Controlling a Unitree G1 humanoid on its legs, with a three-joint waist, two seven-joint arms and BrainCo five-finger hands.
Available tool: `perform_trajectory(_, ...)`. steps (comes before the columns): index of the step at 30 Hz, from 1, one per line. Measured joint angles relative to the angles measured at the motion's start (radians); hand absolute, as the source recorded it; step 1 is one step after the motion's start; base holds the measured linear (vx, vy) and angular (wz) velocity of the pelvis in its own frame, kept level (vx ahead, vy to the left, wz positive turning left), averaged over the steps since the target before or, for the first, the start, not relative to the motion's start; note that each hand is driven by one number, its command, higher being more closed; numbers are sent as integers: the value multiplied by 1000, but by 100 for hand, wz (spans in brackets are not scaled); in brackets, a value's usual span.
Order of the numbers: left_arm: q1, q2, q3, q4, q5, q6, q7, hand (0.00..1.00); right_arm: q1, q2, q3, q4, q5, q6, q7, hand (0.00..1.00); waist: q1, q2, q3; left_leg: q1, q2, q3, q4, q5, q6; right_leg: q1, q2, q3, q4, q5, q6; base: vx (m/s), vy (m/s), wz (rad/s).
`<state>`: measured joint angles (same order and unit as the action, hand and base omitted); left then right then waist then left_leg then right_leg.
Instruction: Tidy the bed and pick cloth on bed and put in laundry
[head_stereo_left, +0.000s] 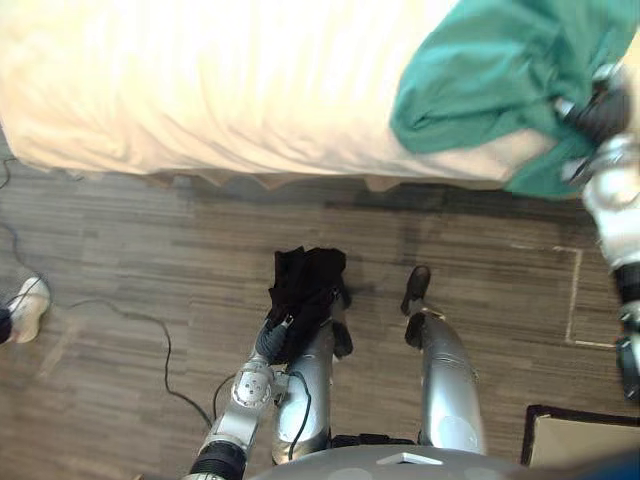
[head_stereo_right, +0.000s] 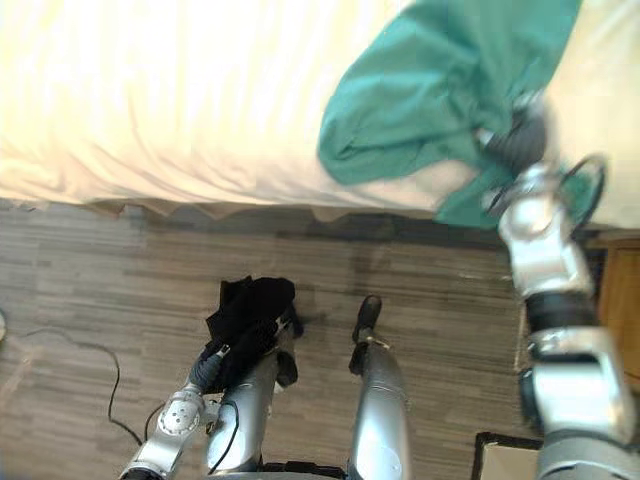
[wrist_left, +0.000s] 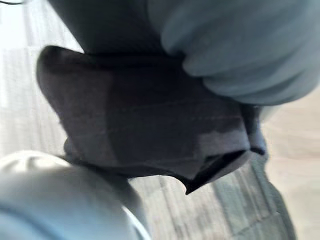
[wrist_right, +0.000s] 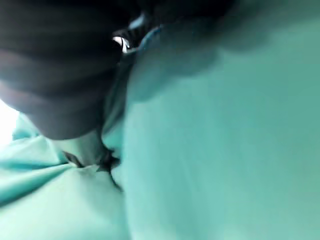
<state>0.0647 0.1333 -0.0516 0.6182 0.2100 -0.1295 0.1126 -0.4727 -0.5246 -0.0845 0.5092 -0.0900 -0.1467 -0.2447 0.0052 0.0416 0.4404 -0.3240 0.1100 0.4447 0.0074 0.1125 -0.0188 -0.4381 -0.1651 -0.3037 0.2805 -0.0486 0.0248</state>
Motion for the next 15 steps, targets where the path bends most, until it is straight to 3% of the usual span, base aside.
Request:
perform_trajectory(6, -5, 25, 99, 116, 51, 40, 7, 100, 304, 284, -70, 103, 79, 31, 67, 100, -21, -41, -73, 85, 2, -12, 45, -51, -4, 129, 19, 30, -80, 20, 29, 103, 22, -13)
perform_trajectory(13, 26, -4, 140, 243, 97, 70, 2, 100, 469, 423, -193, 268, 121, 44, 110, 100, -41, -54, -236, 244, -26, 40, -49, -57, -4, 270, 46, 90, -225, 72, 56, 56, 35, -31)
perform_trajectory(15, 29, -10, 140, 265, 97, 71, 2, 100, 480, 440, -217, 298, 126, 45, 114, 100, -47, -54, -256, 260, -30, 42, -68, -58, -6, 278, 45, 92, -240, 75, 60, 19, 25, -12)
